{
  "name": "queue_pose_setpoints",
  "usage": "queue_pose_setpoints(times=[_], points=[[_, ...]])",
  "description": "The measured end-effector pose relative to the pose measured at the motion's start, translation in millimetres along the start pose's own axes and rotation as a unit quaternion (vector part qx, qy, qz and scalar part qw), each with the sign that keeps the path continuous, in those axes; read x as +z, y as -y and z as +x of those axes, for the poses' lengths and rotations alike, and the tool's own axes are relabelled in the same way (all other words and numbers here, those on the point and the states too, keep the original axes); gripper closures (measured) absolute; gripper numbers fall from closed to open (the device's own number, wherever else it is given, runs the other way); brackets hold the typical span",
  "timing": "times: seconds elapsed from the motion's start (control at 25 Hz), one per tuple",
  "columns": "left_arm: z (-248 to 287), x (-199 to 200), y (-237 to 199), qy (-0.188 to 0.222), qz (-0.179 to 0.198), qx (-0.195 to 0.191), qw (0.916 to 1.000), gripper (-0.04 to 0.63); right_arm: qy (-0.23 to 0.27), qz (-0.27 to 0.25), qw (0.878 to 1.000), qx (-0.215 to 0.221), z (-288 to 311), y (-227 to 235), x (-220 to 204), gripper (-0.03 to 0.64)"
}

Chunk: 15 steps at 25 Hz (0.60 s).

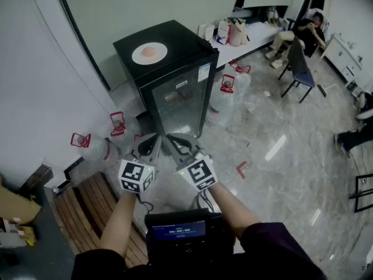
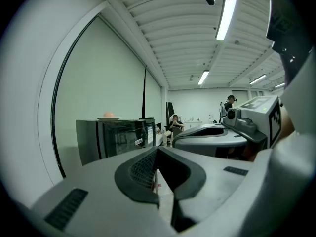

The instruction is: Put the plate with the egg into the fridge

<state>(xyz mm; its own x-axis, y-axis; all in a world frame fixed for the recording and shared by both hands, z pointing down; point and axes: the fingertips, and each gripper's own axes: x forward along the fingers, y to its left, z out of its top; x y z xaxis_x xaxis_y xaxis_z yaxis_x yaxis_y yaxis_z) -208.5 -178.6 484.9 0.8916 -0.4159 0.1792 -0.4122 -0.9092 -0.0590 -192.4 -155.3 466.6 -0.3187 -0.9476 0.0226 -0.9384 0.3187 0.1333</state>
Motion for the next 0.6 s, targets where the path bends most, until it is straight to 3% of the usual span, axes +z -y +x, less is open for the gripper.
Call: queue_pose_setpoints(times=[0.6], points=[[11,-23,-12,-0.025,-0.016,0.028,0.9992,0.583,-0.033,0.047,0.998,-0.009,-1,14,-34,0.609]])
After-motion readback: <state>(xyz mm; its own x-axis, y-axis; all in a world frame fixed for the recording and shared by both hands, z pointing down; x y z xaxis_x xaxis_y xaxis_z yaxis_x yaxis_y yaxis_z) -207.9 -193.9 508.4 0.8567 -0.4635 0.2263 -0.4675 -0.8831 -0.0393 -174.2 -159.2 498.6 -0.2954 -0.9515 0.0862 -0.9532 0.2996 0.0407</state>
